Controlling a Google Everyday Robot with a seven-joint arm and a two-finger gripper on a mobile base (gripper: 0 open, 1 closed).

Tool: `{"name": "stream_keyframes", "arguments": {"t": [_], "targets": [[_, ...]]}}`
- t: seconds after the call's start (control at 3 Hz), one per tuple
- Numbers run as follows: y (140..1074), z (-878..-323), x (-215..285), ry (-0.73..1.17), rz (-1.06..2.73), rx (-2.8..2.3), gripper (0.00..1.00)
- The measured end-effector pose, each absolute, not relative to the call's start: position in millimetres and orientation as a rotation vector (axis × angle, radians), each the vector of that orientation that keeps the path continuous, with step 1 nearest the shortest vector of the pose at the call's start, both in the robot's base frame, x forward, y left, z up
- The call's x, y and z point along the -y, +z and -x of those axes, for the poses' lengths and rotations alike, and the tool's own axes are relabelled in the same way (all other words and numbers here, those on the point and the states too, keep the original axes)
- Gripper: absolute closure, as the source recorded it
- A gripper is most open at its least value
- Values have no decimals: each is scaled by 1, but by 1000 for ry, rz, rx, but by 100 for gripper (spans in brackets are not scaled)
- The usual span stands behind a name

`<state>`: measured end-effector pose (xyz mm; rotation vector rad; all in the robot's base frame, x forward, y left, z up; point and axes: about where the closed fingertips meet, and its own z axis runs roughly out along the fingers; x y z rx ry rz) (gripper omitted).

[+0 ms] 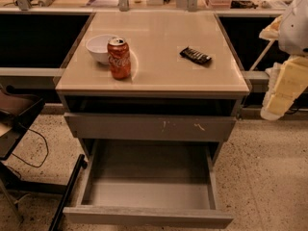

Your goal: Place rxbar chocolate into middle drawer

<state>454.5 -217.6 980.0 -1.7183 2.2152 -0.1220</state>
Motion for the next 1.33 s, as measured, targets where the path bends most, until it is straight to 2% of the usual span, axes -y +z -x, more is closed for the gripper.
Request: {"name": "stream_keyframes", "arguments": {"t": [1.0,1.33], "targets": [[999,-595,249,-98,1476,-2168,0],[997,-594,248,-97,1481,-2170,0]]}}
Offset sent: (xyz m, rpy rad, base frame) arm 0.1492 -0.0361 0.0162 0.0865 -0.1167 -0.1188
